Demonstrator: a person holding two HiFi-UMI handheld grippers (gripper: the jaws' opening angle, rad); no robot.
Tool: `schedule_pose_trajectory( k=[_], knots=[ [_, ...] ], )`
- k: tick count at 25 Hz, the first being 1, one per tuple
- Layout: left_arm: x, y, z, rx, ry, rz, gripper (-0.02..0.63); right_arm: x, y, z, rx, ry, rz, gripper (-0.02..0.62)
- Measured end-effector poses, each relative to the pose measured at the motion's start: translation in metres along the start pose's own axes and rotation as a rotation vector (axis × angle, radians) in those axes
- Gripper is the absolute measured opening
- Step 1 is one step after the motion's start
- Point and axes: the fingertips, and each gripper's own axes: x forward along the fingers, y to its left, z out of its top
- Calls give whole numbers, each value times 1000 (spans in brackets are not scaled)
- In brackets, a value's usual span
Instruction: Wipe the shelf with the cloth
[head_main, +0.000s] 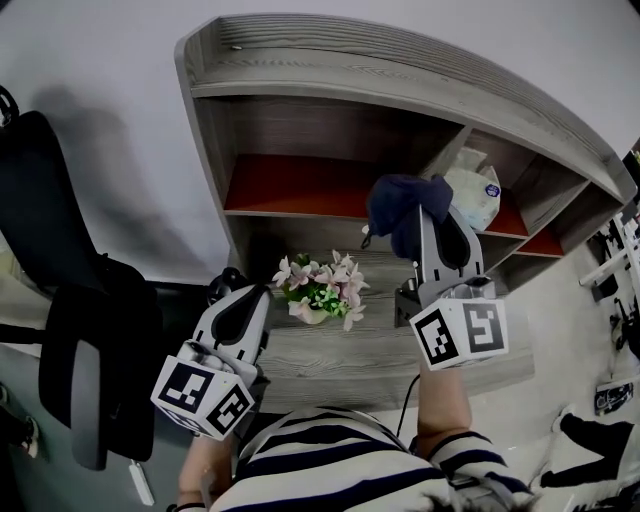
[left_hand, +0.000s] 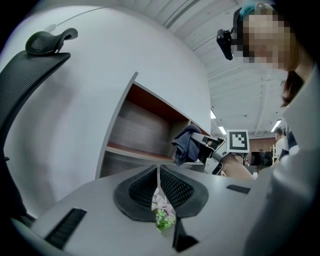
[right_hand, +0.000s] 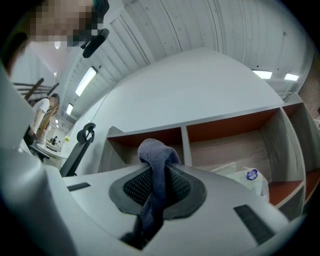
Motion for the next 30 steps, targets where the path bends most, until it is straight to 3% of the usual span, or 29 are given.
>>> schedule_pose_trajectory(
  k=[10,17,22,30],
  knots=[
    [-32,27,4,-7,-23,130,31,30,117,-8,93,-1,337,57],
    [-59,43,5,-11,-36,221,31,55,203,-39,56,44,530,57],
    [-71,48,4,-13,-33,253,31,75,230,-68,-23,100,537,57],
    [-68,46,2,-16,-31,236,31,95,220,-97,-118,183,458,57]
  ],
)
